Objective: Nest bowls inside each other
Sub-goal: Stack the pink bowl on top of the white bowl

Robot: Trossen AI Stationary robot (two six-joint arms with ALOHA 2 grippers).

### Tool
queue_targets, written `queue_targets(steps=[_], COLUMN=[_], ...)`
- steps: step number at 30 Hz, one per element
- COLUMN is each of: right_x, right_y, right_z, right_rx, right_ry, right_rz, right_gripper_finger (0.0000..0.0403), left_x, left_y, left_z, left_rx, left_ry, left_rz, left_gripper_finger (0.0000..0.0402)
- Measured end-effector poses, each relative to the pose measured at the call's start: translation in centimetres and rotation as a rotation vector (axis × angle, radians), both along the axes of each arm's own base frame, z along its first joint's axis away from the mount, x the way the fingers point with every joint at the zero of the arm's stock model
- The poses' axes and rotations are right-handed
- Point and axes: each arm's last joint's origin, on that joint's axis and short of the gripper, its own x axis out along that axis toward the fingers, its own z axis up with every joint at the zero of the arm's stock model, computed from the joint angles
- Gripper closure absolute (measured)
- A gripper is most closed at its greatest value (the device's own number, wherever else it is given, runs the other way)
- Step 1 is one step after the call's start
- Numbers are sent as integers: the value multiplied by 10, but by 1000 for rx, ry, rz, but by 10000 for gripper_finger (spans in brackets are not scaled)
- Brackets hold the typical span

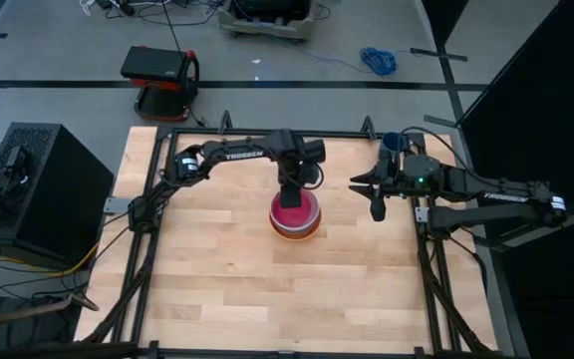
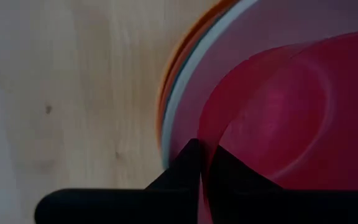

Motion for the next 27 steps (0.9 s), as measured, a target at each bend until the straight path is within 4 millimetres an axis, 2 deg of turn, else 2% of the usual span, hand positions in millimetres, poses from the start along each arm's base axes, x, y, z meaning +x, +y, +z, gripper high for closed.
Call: queue_targets(steps=[17,27], right_x=[0,0], right_y=[0,0], right_z=[0,0], right_rx=[-2,-5], right_ry=[1,1], right_rz=[0,-6], right_gripper_finger=[316,316], left_x=[4,8], left_y=[0,-16], left_z=[-9,-8], left_rx=[-33,-82], left_ry=[9,-4], left_rz=[16,-23], left_gripper_finger=[393,347])
